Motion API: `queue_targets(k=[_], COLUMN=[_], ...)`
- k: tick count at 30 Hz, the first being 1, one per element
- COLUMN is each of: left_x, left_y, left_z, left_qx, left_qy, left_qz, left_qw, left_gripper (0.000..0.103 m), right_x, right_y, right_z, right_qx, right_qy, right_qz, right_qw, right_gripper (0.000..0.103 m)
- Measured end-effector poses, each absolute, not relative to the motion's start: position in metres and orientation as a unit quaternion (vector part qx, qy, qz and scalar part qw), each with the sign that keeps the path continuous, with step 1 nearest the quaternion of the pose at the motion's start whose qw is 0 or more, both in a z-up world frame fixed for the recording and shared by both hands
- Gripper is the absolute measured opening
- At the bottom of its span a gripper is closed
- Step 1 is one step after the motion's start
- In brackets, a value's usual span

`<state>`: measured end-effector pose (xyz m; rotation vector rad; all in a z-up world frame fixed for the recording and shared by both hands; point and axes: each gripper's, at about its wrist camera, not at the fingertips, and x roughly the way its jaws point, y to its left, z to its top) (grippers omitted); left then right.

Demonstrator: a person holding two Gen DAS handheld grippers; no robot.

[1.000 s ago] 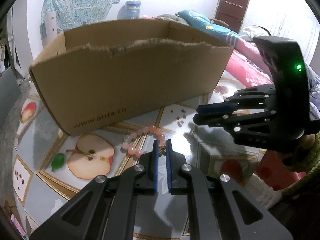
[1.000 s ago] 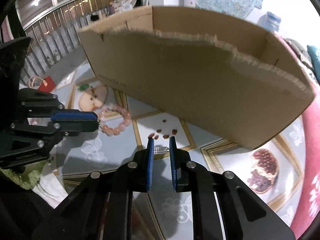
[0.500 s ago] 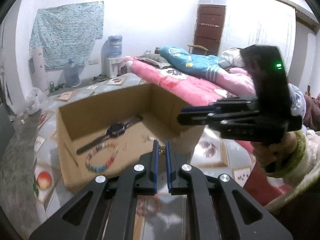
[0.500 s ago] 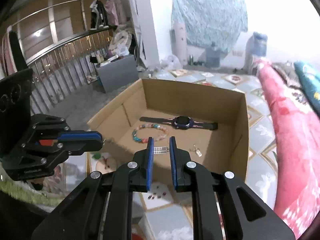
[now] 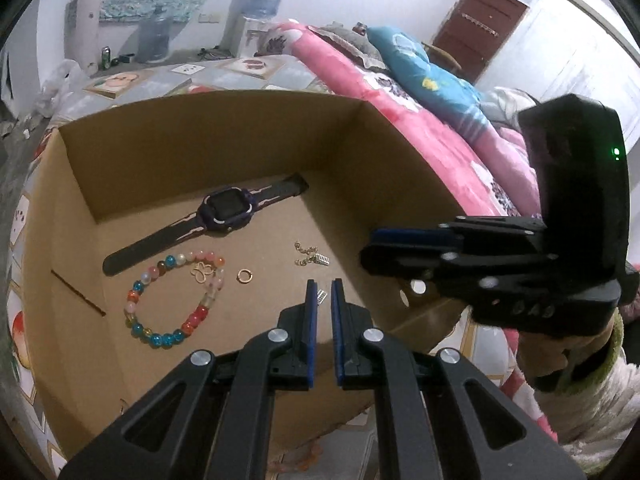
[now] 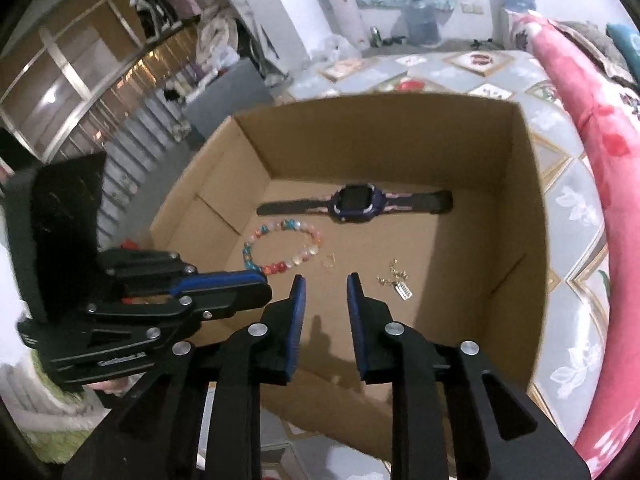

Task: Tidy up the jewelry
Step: 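Carry the charm over the box and open the right gripper, then move both grippers open down to the pink bead bracelet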

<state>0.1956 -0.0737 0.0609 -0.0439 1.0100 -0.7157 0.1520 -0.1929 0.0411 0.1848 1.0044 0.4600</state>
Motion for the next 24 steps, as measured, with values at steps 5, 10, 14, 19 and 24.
queue_targets(k=[5, 10, 14, 19, 24], left_x=[0.188, 0.168, 0.138, 0.096, 0.082], left_y=[-0.060, -0.039, -0.005, 0.028, 0.036], left_z=[0.075, 0.097, 0.114, 0.113, 0.068], left_qx=[-0.035, -0.039, -0.044, -0.033, -0.023], left_qy=[0.456, 0.424, 0.395, 0.380, 0.428], left_qz=[-0.326, -0.311, -0.290, -0.254, -0.201], left_qw=[0.828, 0.850, 0.871, 0.889, 0.881], left_gripper=[0.007, 0.007, 0.009, 0.026, 0.038], right_x=[0.134, 0.111, 0.078, 0.044, 0.049], right_y=[-0.212, -0.227, -0.230, -0.211, -0.164], right_z=[0.058, 0.076, 0.085, 0.073, 0.016], right_qx=[0.117, 0.145, 0.150, 0.149, 0.132], right_qy=[0.445, 0.406, 0.381, 0.385, 0.450], right_qz=[0.216, 0.222, 0.236, 0.271, 0.269], right_qw=[0.861, 0.874, 0.881, 0.870, 0.841], right_gripper=[0.025, 0.027, 0.029, 0.035, 0.035])
